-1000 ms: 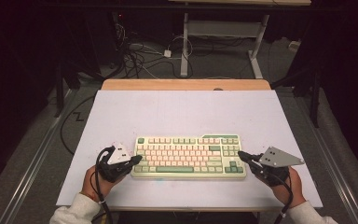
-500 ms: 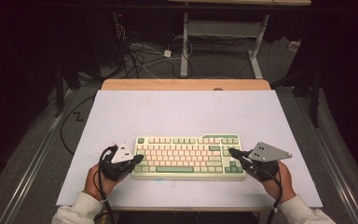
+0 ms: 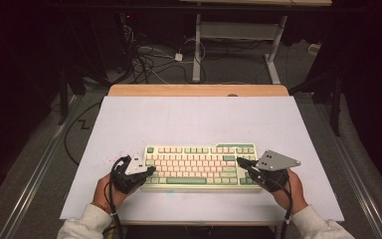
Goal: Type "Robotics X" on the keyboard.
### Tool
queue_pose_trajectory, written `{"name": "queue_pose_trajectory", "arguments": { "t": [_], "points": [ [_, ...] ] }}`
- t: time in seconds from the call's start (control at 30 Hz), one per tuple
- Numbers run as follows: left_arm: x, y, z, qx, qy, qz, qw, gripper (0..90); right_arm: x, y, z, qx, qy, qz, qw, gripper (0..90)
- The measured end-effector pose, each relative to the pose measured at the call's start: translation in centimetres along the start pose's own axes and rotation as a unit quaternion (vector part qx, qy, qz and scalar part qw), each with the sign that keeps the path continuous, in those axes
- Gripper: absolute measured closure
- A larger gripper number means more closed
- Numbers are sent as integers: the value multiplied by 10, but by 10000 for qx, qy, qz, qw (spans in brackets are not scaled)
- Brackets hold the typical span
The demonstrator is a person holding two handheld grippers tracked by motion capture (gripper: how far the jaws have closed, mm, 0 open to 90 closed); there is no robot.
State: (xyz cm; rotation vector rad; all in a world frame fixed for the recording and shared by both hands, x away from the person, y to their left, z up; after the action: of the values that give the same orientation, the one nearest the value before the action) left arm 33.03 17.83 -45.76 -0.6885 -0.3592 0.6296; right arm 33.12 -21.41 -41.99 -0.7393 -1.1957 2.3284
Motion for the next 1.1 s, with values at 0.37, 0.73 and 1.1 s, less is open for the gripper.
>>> {"name": "queue_pose_trajectory", "arguments": {
  "t": [0.37, 0.73, 1.1],
  "points": [
    [2, 1, 0, -25, -49, 28, 10000, 875, 4, -2, -4, 28, -84, 40, 10000, 900],
    [0, 1, 0, -64, -32, -3, 10000, 875, 6, 2, -10, 162, -148, 78, 9997, 900],
    [1, -2, 5, -248, -52, 41, 9997, 874, 10, 11, -18, 430, -248, 114, 9987, 900]
  ]
}}
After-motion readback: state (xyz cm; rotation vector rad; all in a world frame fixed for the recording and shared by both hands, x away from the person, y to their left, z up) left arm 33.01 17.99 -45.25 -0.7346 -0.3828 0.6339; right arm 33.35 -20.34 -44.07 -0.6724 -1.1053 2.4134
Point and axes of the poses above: each handheld gripper's, and its own axes: z roughly backward along the jaws, y roughly out of its underside, x roughly to its left, the point moved 1 cm from there along -z, roughly forward along the jaws, and after that the axes turned 3 degrees about z, right-handed, at the moved point
